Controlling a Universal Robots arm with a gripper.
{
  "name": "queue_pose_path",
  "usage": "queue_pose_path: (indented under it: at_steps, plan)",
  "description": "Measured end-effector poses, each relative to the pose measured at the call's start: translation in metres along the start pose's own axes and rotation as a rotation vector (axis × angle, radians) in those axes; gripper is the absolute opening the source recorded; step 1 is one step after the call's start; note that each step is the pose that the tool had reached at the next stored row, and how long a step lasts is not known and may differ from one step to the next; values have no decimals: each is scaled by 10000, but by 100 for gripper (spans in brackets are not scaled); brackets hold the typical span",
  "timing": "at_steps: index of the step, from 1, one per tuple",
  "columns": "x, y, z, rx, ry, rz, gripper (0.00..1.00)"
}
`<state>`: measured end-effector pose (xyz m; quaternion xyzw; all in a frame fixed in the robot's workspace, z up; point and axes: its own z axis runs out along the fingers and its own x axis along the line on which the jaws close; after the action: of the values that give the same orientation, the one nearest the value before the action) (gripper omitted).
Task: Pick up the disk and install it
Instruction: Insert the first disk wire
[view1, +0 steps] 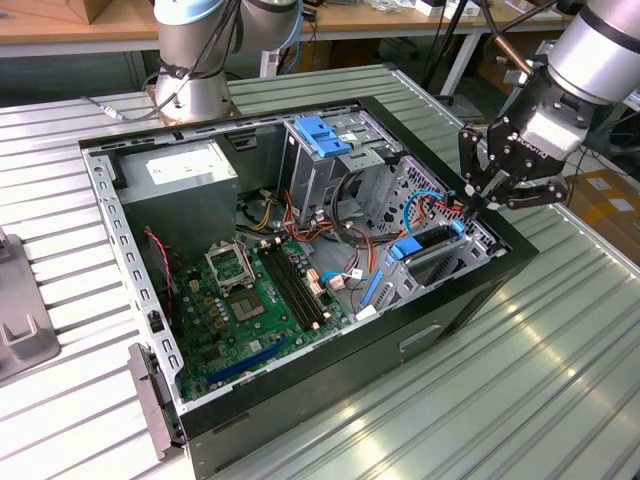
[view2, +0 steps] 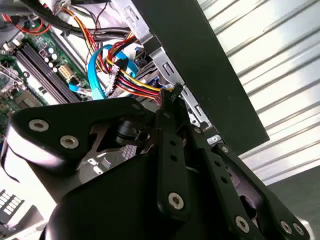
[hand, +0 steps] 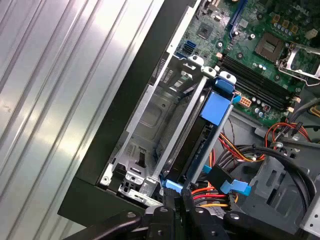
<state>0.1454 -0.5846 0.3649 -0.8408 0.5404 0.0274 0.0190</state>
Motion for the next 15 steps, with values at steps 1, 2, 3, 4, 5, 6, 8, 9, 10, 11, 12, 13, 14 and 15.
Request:
queue_pose_path:
  at_steps: [1, 2, 3, 4, 5, 6, 8, 9, 10, 11, 12, 13, 14, 15]
  plan:
    - [0, 0, 7, 31, 11, 534, 18]
    - [1, 0, 9, 40, 15, 697, 18]
    - [1, 0, 11, 49, 17, 829, 18]
    - [1, 0, 13, 65, 20, 1091, 18]
    - [1, 0, 14, 71, 20, 1191, 18]
    - [1, 1, 16, 77, 19, 1272, 18]
    - [-4, 13, 19, 84, 16, 1362, 18]
    - [-10, 24, 18, 85, 18, 1378, 18]
    - [-16, 38, 18, 86, 19, 1388, 18]
    - [-22, 51, 19, 86, 20, 1396, 18]
    - [-29, 66, 20, 87, 18, 1404, 18]
    - [-35, 79, 20, 86, 19, 1413, 18]
    - [-41, 92, 21, 87, 20, 1425, 18]
    - [-46, 105, 24, 89, 19, 1437, 18]
